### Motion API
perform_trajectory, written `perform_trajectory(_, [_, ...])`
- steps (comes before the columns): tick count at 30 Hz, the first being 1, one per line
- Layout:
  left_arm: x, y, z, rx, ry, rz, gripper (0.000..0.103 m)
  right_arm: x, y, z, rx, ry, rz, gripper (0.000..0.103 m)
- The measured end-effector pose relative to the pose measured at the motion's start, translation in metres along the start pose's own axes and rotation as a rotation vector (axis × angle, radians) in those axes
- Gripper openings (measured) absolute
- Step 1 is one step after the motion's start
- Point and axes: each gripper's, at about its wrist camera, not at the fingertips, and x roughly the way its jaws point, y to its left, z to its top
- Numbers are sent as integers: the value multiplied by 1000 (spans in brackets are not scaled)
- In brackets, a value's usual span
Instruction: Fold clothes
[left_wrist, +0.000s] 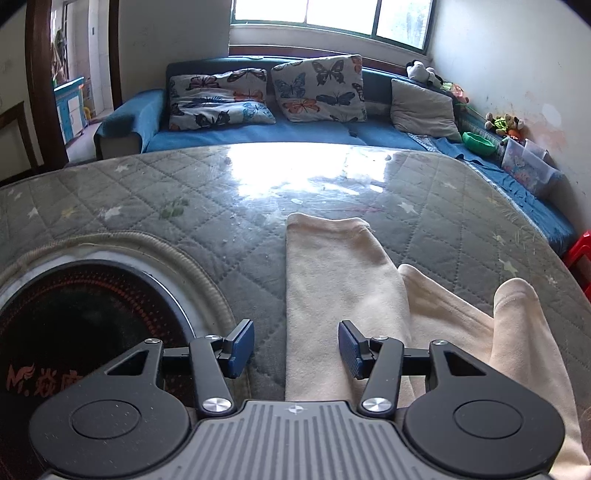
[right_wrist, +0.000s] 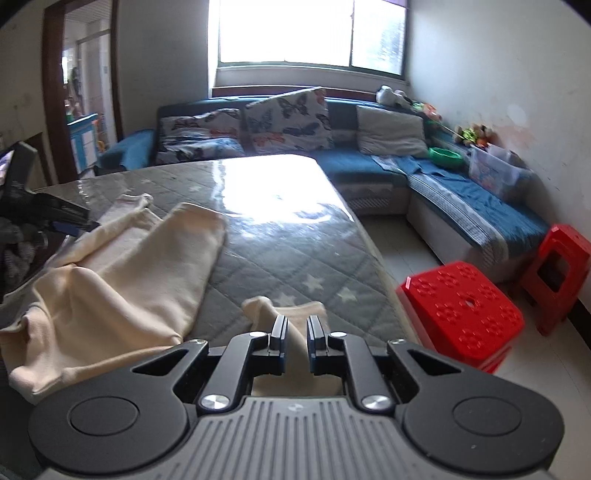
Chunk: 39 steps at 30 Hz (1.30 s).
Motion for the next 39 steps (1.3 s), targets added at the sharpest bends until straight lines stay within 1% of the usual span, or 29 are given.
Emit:
perform_trajectory(2, [-1,-3,-3,31,-16,2,41,3,5,1,-11,-2,16,12])
perform_trajectory(3, [-1,-3,-3,39,-22,0,30,4,7,2,-17,-3,24,12])
perform_trajectory(5, [-2,-3,-4,44,-29,-20,10,6,11,2,-24,-5,37,12])
perform_trajectory(6, [-4,-4,-5,53,-33,-22,6,6,13,2,-27,-6,44,12])
perform_trajectory(10, [-10,-12,-12,97,-63,-8,4,5,21,2,-42,-14,70,12])
perform_trajectory(12, [-16,-9,-14,86,-72,1,4,5,24,2,-47,-15,81,12])
perform_trajectory(15, [-34,3,-16,65,-116,35,4,6,29,0,-62,-13,95,12])
perform_trajectory(21, [-83,50,-26,-38,-189,141,4,12,40,-1,-89,-10,124,13])
perform_trajectory(23, [-102,68,-36,-69,-205,183,4,13,44,0,-97,-14,137,14])
perform_trajectory(25, [-120,85,-47,-96,-216,226,4,13,52,3,-113,-23,164,19])
perform_trajectory(28, [-143,104,-68,-130,-219,264,4,14,65,6,-138,-24,212,20])
perform_trajectory(30, [-154,113,-81,-161,-208,271,4,17,74,7,-153,-13,244,22])
perform_trajectory(33, [-168,121,-100,-184,-202,279,4,25,91,2,-206,43,304,26])
perform_trajectory(36, [-180,125,-113,-190,-200,291,4,26,104,-10,-278,103,317,26])
perform_trajectory(39, [-192,129,-125,-196,-195,299,4,17,107,-24,-350,140,310,27])
